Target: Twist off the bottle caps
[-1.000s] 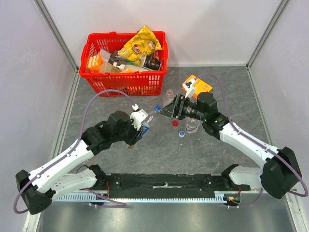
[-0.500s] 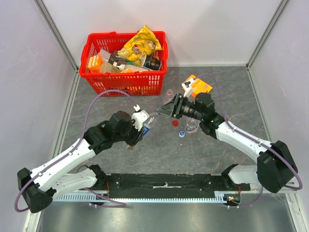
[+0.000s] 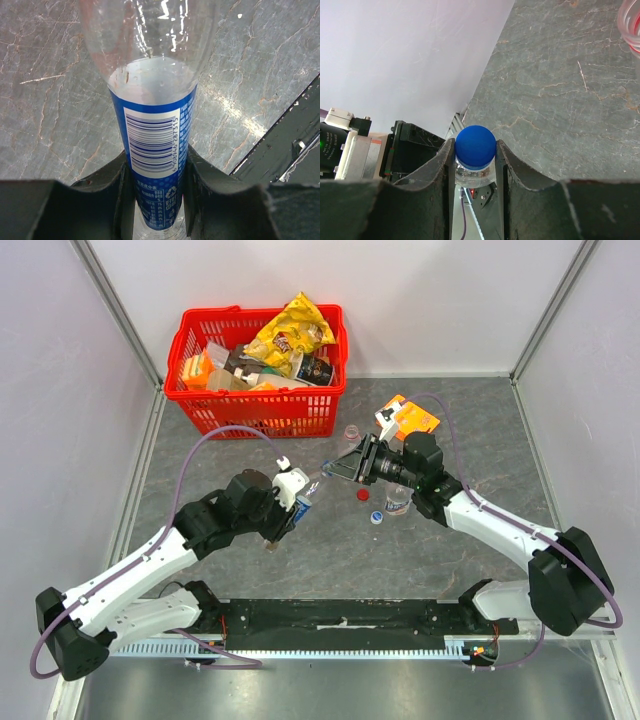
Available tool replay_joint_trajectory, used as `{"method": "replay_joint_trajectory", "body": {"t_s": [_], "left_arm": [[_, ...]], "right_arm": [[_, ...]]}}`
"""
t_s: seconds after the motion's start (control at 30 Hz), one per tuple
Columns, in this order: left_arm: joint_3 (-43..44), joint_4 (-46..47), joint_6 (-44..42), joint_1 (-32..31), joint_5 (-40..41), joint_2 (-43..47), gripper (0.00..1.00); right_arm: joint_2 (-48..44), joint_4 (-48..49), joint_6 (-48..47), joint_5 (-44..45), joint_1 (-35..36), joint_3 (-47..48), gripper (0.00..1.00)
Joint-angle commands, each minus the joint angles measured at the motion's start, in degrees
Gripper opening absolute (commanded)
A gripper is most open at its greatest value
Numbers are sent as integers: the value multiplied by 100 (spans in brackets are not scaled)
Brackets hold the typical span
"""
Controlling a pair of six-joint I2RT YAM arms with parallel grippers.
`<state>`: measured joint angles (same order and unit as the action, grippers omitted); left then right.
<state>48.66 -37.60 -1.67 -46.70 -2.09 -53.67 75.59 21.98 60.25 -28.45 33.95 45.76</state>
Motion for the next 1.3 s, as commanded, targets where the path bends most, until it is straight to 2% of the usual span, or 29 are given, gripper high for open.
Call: {"method": "replay_joint_trajectory", "body": {"t_s": [0.0,0.63,1.0,1.27], "left_arm": [[47,87,-17,-41,-239,41,19],[275,122,-123,-50,-1812,436,19],[433,455,-158,-50,-3385,744,19],[486,640,-158,-33,-4193,1034,19]], "right_arm": [[-53,430,-311,-126,-12,-49,0],[-747,1722,-734,-917,-12,-313,0],[-1222,2135,-1200,-1479,-12,-339,0],[-1459,3303,-927,-2068,-12,-612,0]]}}
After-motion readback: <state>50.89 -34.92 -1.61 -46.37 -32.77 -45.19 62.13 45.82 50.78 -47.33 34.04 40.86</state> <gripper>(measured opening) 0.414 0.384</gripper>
